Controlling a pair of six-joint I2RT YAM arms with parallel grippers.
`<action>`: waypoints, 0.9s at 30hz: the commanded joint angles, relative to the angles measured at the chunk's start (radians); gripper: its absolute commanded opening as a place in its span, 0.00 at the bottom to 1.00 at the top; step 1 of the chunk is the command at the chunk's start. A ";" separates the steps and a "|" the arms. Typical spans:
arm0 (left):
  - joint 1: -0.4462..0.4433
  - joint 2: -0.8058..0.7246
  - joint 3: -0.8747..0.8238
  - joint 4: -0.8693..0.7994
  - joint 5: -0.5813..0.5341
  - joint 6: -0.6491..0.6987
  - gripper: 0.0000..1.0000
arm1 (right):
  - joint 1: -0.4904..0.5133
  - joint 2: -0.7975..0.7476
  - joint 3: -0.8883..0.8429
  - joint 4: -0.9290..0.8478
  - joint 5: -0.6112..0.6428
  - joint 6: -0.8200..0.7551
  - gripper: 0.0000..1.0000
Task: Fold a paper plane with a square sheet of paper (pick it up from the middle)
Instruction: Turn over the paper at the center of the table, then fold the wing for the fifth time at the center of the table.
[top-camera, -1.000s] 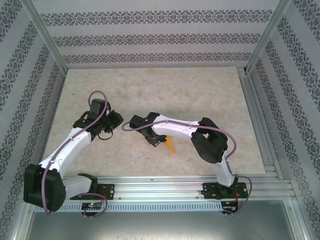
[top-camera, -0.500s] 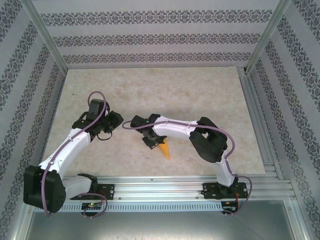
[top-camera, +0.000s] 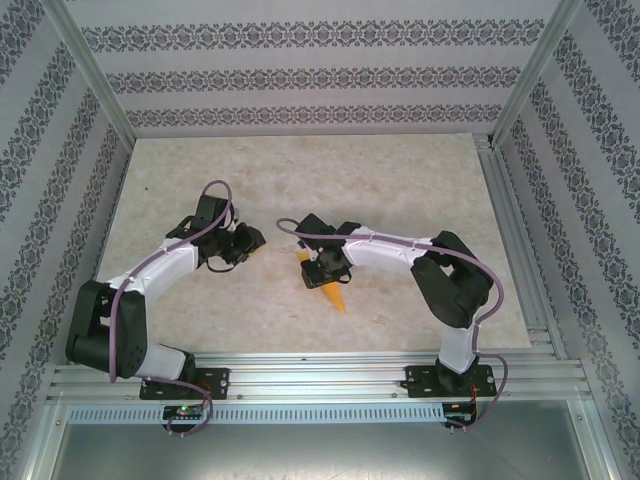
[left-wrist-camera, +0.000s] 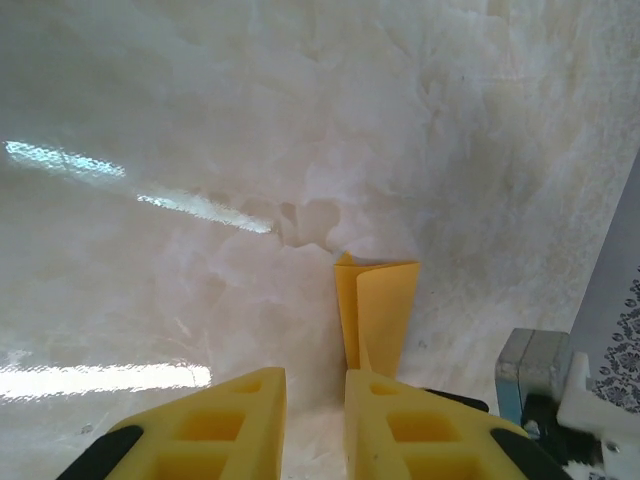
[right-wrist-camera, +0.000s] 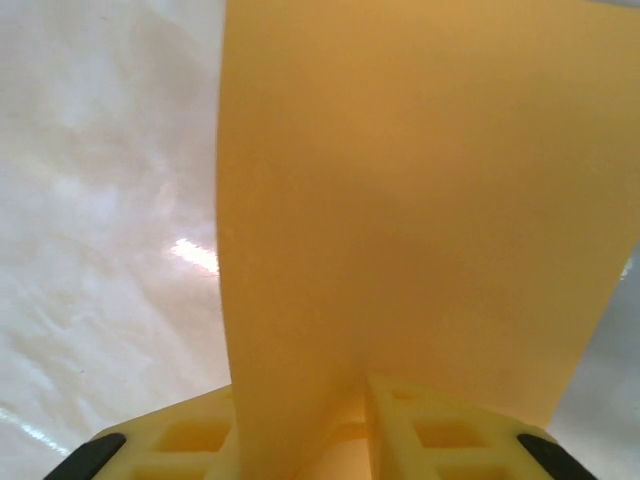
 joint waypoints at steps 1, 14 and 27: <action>-0.018 0.039 0.045 0.067 0.048 -0.001 0.24 | 0.011 -0.060 -0.018 0.040 -0.017 -0.005 0.30; -0.115 0.221 0.092 0.178 0.130 -0.060 0.27 | 0.020 -0.094 -0.125 0.126 0.002 -0.028 0.17; -0.200 0.374 0.145 0.256 0.175 -0.196 0.44 | 0.022 -0.102 -0.173 0.210 -0.001 -0.046 0.13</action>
